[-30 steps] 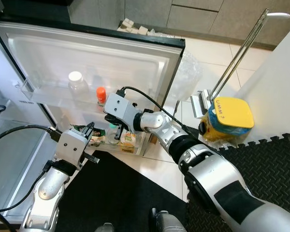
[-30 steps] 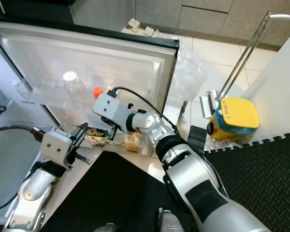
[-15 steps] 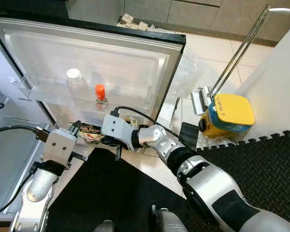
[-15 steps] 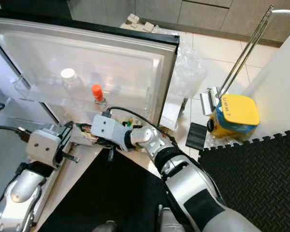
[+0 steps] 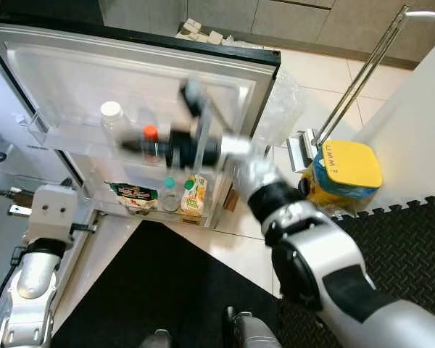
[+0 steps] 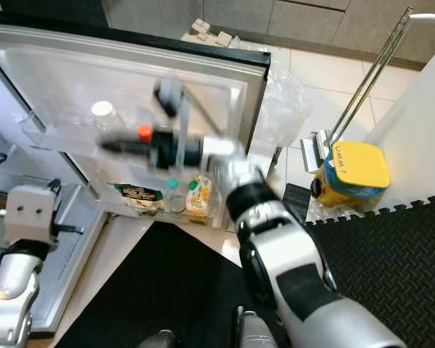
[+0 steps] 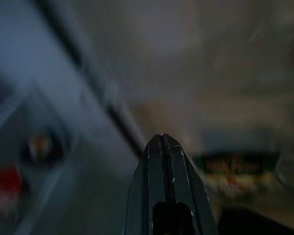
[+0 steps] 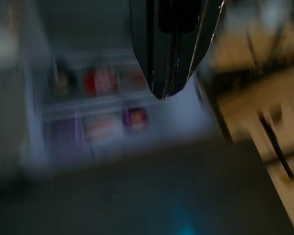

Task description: Restocking fridge

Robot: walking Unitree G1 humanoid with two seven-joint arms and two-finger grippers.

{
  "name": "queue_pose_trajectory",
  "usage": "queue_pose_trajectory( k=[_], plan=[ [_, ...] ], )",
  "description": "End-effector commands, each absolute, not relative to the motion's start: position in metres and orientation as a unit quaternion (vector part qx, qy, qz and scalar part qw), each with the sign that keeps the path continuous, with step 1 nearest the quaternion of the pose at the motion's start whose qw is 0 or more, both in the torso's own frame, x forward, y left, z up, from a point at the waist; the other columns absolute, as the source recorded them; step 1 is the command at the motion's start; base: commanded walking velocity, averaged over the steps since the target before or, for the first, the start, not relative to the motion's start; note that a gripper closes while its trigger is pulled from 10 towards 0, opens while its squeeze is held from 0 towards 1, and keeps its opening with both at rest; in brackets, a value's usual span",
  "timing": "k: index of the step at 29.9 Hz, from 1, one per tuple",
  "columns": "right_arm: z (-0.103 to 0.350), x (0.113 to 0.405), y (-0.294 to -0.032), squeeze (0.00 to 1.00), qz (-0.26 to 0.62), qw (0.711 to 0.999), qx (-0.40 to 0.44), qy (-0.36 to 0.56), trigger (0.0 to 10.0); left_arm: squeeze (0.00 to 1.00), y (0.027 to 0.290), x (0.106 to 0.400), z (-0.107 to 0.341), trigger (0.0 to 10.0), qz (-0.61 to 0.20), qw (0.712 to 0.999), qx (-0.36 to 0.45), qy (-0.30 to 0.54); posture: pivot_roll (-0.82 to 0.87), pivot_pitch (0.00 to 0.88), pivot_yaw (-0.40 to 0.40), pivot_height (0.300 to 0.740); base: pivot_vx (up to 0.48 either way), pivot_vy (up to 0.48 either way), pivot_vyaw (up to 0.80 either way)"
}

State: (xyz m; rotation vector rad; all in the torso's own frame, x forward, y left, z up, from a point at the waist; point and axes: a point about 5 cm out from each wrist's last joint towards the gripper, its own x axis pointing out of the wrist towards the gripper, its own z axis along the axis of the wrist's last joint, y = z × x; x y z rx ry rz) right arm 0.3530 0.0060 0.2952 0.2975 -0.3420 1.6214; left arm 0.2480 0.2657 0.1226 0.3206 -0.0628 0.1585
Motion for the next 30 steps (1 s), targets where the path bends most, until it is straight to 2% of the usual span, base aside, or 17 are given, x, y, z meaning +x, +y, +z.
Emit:
queue_pose_trajectory(
  k=[1, 2, 3, 4, 5, 6, 10, 12, 14, 16, 20, 22, 23, 26, 27, 30],
  plan=[
    [0.265, 0.354, -0.004, 0.0, 0.697, 0.692, 0.141, -0.123, 10.0, 0.0, 0.265, 0.237, 0.083, 10.0, 0.09, 0.991, 0.084, 0.05, 0.01, 0.206, -0.089, 0.74, 0.0, 0.0, 0.0],
    [0.252, 0.352, -0.007, 0.0, 0.69, 0.704, 0.123, -0.112, 10.0, 0.0, 0.263, 0.235, 0.072, 10.0, 0.093, 0.991, 0.06, 0.071, 0.01, 0.206, -0.089, 0.74, 0.0, 0.0, 0.0],
    [0.252, 0.352, -0.007, 0.0, 0.69, 0.704, 0.123, -0.112, 10.0, 0.0, 0.263, 0.235, 0.072, 10.0, 0.093, 0.991, 0.06, 0.071, 0.01, 0.206, -0.089, 0.74, 0.0, 0.0, 0.0],
    [0.2, 0.341, -0.009, 0.0, 0.676, 0.731, 0.077, -0.054, 10.0, 0.0, 0.258, 0.229, 0.048, 10.0, 0.094, 0.988, 0.046, 0.111, -0.01, 0.192, -0.077, 0.74, 0.0, 0.0, 0.0],
    [0.165, 0.33, -0.011, 0.0, 0.671, 0.739, 0.062, -0.008, 10.0, 0.0, 0.253, 0.227, 0.036, 10.0, 0.086, 0.987, 0.036, 0.132, -0.03, 0.182, -0.067, 0.74, 0.0, 0.0, 0.0],
    [0.165, 0.33, -0.011, 0.0, 0.671, 0.739, 0.062, -0.008, 10.0, 0.0, 0.253, 0.227, 0.036, 10.0, 0.086, 0.987, 0.036, 0.132, -0.03, 0.182, -0.067, 0.74, 0.0, 0.0, 0.0],
    [0.09, 0.29, -0.026, 0.0, 0.662, 0.74, 0.056, 0.105, 10.0, 0.0, 0.237, 0.217, 0.006, 10.0, 0.05, 0.98, 0.046, 0.188, -0.06, 0.164, -0.039, 0.74, 0.0, 0.0, 0.0],
    [0.081, 0.284, -0.032, 0.0, 0.652, 0.745, 0.065, 0.124, 10.0, 0.0, 0.236, 0.216, 0.001, 10.0, 0.048, 0.978, 0.045, 0.198, -0.07, 0.161, -0.035, 0.74, 0.0, 0.0, 0.0],
    [0.078, 0.281, -0.044, 0.0, 0.619, 0.768, 0.093, 0.135, 10.0, 0.0, 0.234, 0.215, -0.005, 10.0, 0.049, 0.976, 0.038, 0.21, -0.09, 0.155, -0.026, 0.74, 0.0, 0.0, 0.0],
    [0.08, 0.279, -0.05, 0.0, 0.602, 0.78, 0.109, 0.131, 10.0, 0.0, 0.232, 0.215, -0.008, 10.0, 0.048, 0.976, 0.036, 0.211, -0.09, 0.148, -0.022, 0.74, 0.0, 0.0, 0.0],
    [0.067, 0.275, -0.066, 0.0, 0.565, 0.806, 0.097, 0.147, 10.0, 0.0, 0.231, 0.215, -0.018, 10.0, 0.052, 0.972, 0.033, 0.227, -0.1, 0.133, -0.024, 0.74, 0.0, 0.0, 0.0],
    [0.048, 0.277, -0.08, 0.0, 0.509, 0.838, 0.084, 0.176, 10.0, 0.0, 0.23, 0.213, -0.026, 10.0, 0.053, 0.967, 0.033, 0.246, -0.1, 0.126, -0.026, 0.74, 0.0, 0.0, 0.0],
    [0.048, 0.277, -0.08, 0.0, 0.509, 0.838, 0.084, 0.176, 10.0, 0.0, 0.23, 0.213, -0.026, 10.0, 0.053, 0.967, 0.033, 0.246, -0.1, 0.126, -0.026, 0.74, 0.0, 0.0, 0.0],
    [0.012, 0.278, -0.111, 0.0, 0.363, 0.901, 0.054, 0.231, 10.0, 0.0, 0.222, 0.207, -0.039, 10.0, 0.047, 0.958, 0.037, 0.28, -0.1, 0.112, -0.026, 0.74, 0.0, 0.0, 0.0],
    [0.012, 0.278, -0.111, 0.0, 0.363, 0.901, 0.054, 0.231, 10.0, 0.0, 0.222, 0.207, -0.039, 10.0, 0.047, 0.958, 0.037, 0.28, -0.1, 0.112, -0.026, 0.74, 0.0, 0.0, 0.0],
    [-0.022, 0.259, -0.153, 0.0, 0.19, 0.936, 0.062, 0.288, 10.0, 0.0, 0.212, 0.202, -0.052, 10.0, 0.039, 0.949, 0.054, 0.31, -0.1, 0.102, -0.022, 0.74, 0.0, 0.0, 0.0]
  ],
)
